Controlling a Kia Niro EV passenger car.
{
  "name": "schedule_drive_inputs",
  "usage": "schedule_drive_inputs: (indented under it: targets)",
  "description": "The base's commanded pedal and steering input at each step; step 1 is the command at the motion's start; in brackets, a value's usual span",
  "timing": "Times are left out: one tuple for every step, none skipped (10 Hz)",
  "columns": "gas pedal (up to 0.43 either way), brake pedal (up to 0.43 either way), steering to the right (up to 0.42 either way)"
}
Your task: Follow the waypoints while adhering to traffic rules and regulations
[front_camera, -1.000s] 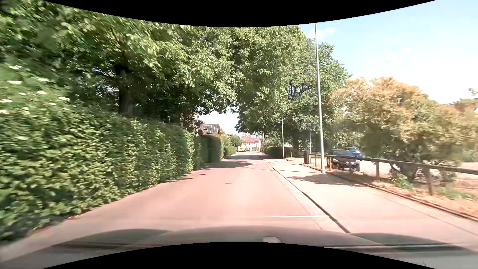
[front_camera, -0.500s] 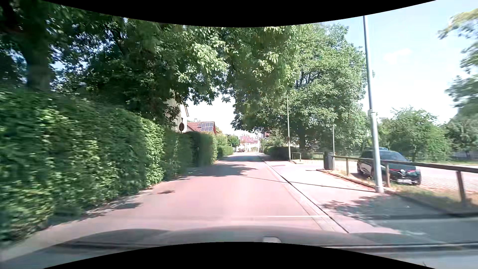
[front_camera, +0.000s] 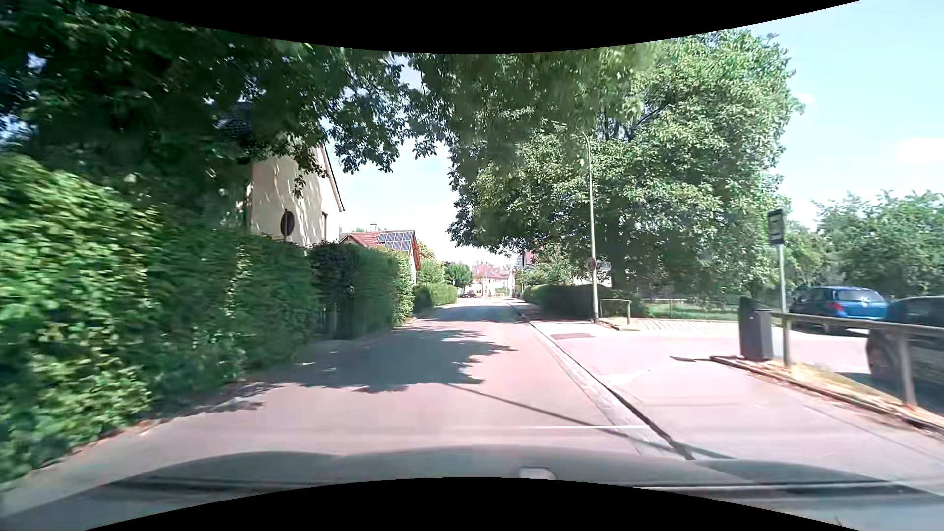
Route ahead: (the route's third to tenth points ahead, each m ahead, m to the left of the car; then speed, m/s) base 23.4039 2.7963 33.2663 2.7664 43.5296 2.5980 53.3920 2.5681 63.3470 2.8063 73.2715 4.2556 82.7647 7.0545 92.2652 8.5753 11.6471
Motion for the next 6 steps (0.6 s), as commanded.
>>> schedule_drive_inputs:
  targets:
    - [0.157,0.000,0.000]
    - [0.157,0.000,0.000]
    - [0.157,0.000,0.000]
    - [0.150,0.000,0.000]
    - [0.150,0.000,0.000]
    - [0.138,0.000,0.000]
